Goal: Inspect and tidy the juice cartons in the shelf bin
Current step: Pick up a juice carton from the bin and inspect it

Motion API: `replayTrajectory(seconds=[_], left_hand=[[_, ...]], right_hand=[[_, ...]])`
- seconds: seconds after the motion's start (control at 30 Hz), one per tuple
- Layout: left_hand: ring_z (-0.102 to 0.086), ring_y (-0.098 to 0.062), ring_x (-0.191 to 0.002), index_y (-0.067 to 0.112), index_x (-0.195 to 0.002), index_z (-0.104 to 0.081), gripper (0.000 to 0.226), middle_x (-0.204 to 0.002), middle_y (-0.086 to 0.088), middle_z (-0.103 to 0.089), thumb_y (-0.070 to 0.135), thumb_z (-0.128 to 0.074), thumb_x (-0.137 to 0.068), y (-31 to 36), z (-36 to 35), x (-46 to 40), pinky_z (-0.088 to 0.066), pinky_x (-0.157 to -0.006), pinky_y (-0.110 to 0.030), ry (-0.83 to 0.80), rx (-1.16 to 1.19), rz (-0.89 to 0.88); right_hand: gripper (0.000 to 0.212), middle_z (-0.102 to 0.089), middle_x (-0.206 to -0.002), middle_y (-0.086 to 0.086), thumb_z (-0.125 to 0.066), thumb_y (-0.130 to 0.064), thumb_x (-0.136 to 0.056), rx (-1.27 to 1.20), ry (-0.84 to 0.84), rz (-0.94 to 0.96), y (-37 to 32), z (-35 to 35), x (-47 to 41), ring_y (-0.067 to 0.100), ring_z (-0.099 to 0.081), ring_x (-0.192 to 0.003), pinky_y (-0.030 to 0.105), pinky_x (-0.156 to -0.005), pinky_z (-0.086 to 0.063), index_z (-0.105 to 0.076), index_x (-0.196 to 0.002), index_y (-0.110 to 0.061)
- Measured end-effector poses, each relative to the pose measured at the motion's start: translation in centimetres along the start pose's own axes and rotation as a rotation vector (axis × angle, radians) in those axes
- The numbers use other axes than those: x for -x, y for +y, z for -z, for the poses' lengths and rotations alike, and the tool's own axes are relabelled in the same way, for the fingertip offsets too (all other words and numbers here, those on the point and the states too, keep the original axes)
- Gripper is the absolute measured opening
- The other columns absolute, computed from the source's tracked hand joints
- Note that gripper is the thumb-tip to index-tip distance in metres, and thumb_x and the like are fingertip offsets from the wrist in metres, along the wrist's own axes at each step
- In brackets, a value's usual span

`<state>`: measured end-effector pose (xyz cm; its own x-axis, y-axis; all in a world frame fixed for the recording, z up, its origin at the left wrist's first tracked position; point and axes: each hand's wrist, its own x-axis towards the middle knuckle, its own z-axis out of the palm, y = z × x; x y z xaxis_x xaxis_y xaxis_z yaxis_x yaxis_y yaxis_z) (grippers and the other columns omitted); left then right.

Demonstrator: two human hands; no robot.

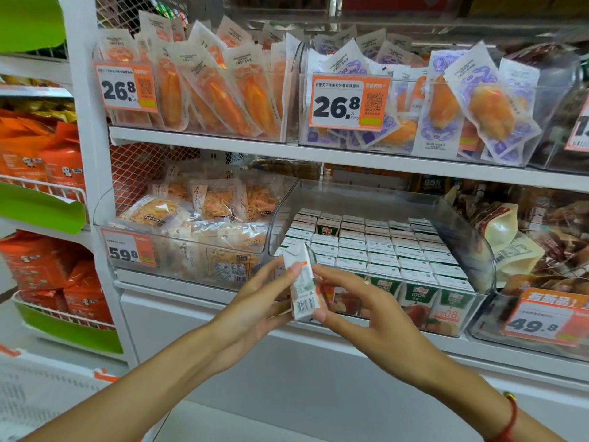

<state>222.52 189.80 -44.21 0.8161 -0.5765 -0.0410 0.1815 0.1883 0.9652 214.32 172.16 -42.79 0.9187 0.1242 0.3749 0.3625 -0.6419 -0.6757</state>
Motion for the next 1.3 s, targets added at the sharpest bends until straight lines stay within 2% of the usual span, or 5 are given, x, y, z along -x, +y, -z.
replayTrajectory(seconds=[0.33, 0.7, 0.93, 1.1, 1.3], left_hand=[[-0.069, -0.029, -0.106, 0.032, -0.130, -0.056, 0.042, -0.117, -0.006, -0.072, 0.035, -0.062, -0.089, 0.2, -0.2, 0.1, -0.059, -0.086, -0.034, -0.021, 0.085, -0.002], [-0.069, -0.016, -0.108, 0.032, -0.112, -0.074, 0.046, -0.116, -0.001, -0.072, 0.053, -0.073, -0.071, 1.0, 0.7, 0.4, -0.057, -0.088, -0.032, -0.098, -0.135, 0.124], [-0.073, -0.011, -0.093, 0.029, -0.113, -0.063, 0.081, -0.102, -0.001, -0.076, 0.081, -0.074, -0.051, 0.9, 0.2, 0.6, -0.061, -0.077, -0.033, -0.001, -0.291, 0.260], [-0.074, -0.015, -0.091, 0.025, -0.128, -0.056, 0.100, -0.115, -0.007, -0.070, 0.084, -0.069, -0.047, 0.6, -0.2, 0.5, -0.061, -0.073, -0.033, 0.023, -0.293, 0.307], [-0.072, -0.010, -0.095, 0.030, -0.113, -0.064, 0.075, -0.106, 0.000, -0.074, 0.075, -0.076, -0.055, 0.6, -0.5, 0.3, -0.058, -0.089, -0.030, 0.044, -0.284, 0.112]], right_hand=[[0.043, -0.052, -0.131, -0.033, -0.064, -0.044, -0.085, 0.216, 0.064, 0.098, 0.7, 0.5, 0.1, -0.017, -0.042, -0.125, 0.010, -0.104, -0.037, -0.057, -0.128, -0.043], [0.030, -0.074, -0.104, -0.016, -0.060, -0.041, -0.084, -0.297, 0.137, -0.089, 0.5, 0.1, -0.5, 0.005, -0.070, -0.098, 0.024, -0.084, -0.057, -0.072, -0.111, -0.033], [0.022, -0.076, -0.076, -0.002, -0.063, -0.044, -0.085, -0.424, 0.156, -0.390, -0.6, 0.7, -0.8, 0.013, -0.073, -0.071, 0.019, -0.062, -0.056, -0.079, -0.073, -0.034], [0.021, -0.076, -0.076, -0.003, -0.065, -0.046, -0.084, -0.454, 0.131, -0.489, -0.6, 0.9, -0.9, 0.011, -0.072, -0.068, 0.019, -0.062, -0.057, -0.079, -0.073, -0.034], [0.034, -0.077, -0.087, -0.004, -0.065, -0.054, -0.078, -0.501, 0.102, -0.577, -0.5, 1.2, -1.0, 0.011, -0.073, -0.084, 0.021, -0.068, -0.060, -0.078, -0.093, -0.026]])
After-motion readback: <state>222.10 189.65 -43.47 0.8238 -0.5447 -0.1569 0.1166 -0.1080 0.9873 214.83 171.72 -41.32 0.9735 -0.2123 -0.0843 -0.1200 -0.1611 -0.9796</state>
